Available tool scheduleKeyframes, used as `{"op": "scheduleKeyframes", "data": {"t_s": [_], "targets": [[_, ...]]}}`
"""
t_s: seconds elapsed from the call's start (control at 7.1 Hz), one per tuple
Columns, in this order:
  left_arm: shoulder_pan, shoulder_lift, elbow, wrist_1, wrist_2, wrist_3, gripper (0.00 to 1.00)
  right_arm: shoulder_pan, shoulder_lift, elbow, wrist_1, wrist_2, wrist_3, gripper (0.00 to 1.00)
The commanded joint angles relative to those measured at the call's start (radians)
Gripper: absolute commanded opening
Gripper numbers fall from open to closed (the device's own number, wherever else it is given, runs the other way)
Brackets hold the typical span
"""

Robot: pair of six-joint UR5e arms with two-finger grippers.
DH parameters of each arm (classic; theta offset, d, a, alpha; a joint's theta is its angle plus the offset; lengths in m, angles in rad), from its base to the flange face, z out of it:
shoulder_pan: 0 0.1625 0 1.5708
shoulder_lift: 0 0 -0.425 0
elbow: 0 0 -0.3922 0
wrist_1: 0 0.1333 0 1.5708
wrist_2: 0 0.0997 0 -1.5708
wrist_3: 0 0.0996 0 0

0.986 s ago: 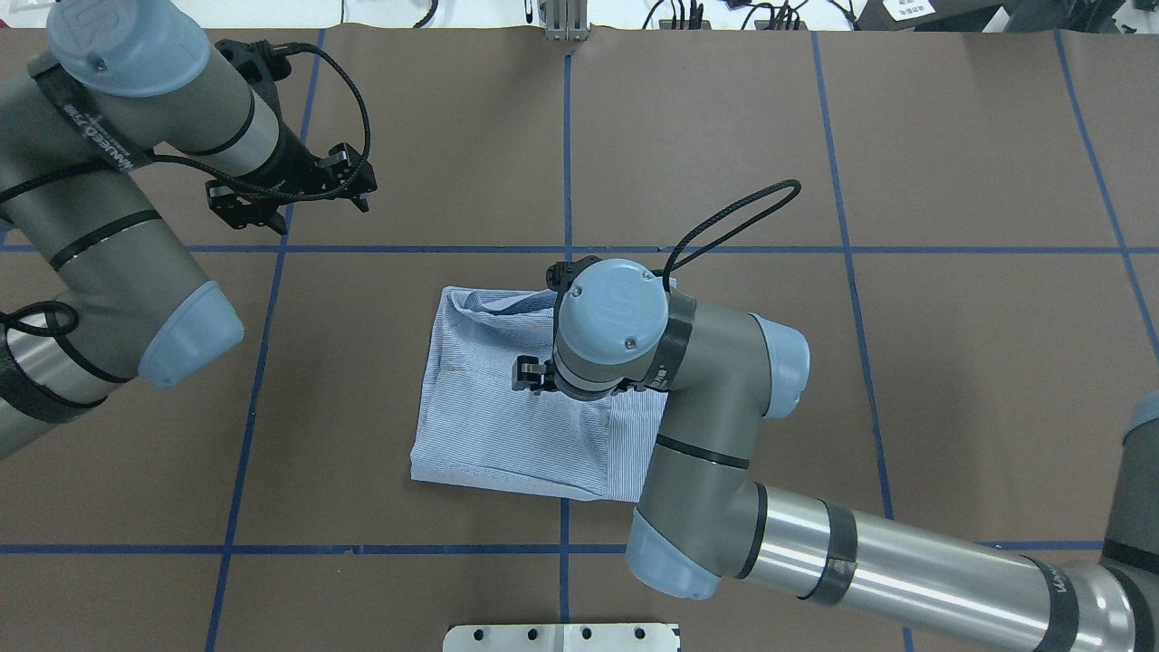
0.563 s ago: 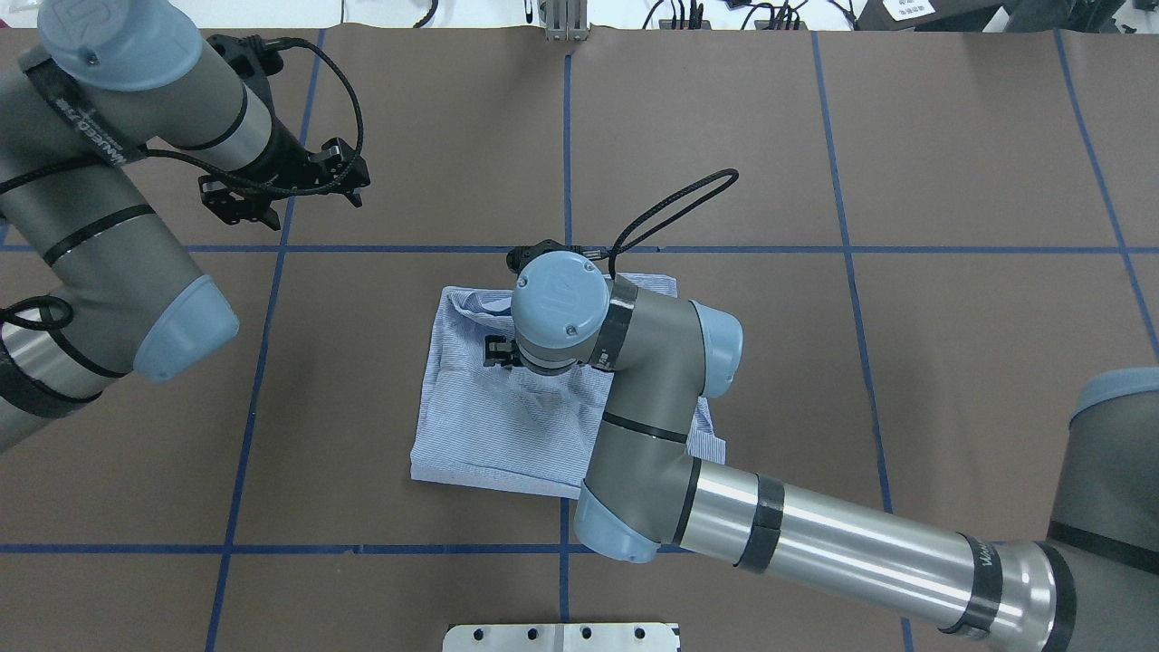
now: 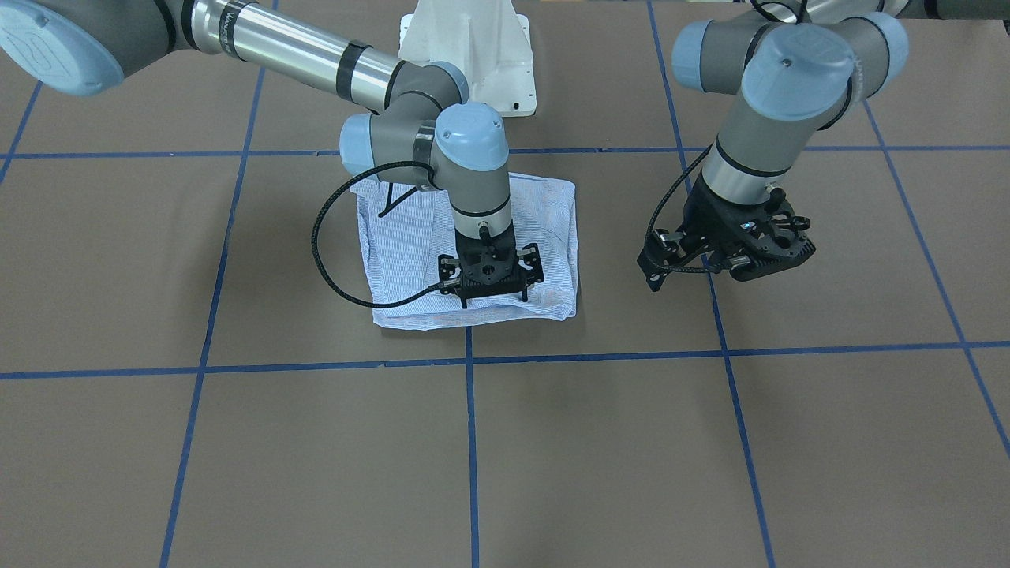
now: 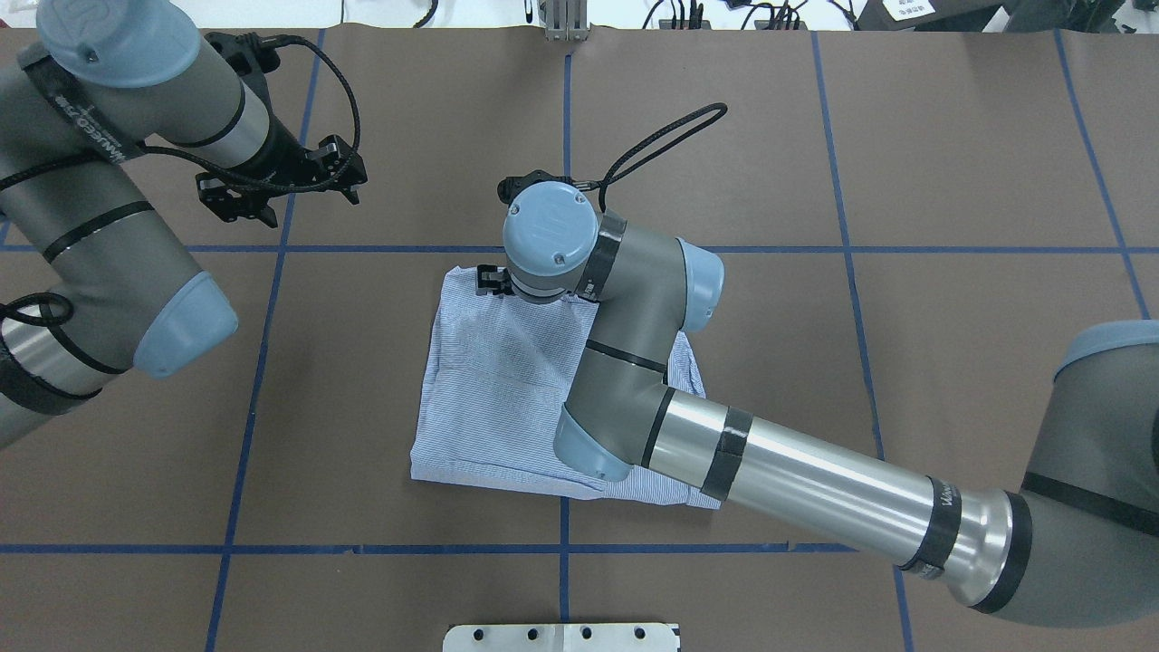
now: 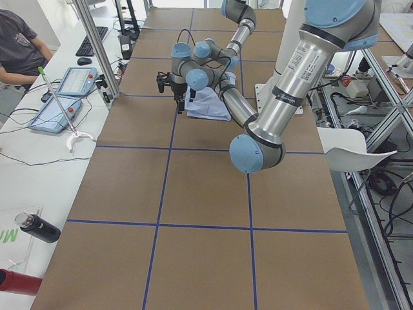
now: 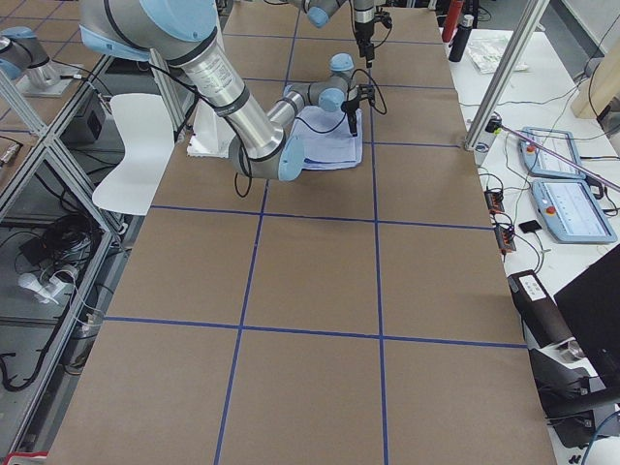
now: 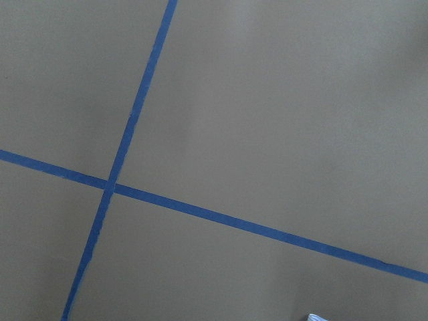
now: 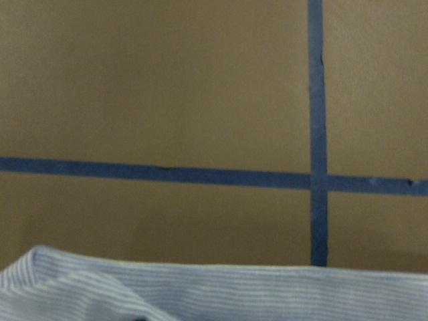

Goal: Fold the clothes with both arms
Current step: 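Press the folded shirt flat with the right gripper while the left gripper withdraws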

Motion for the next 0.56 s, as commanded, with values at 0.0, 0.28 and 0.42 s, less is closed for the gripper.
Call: {"op": "scheduleKeyframes", "data": {"t_s": [0.0,0.28,0.42], "targets": [[-0.007,0.001,0.001,-0.001,0.001,0.000,1.00,0.019,0.032,-0.046,0.026,-0.035,-0.012,1.00],[-0.036,0.001,0.001,0.001,0.001,0.035,1.00,0.042,0.050,-0.043,0.023,-0.032,-0.030,1.00],[-0.061,0.027,-0.011,0.003,0.000,0.091,1.00,0.063,0.050,-0.026,0.011,-0.015,-0.053,1.00]]}}
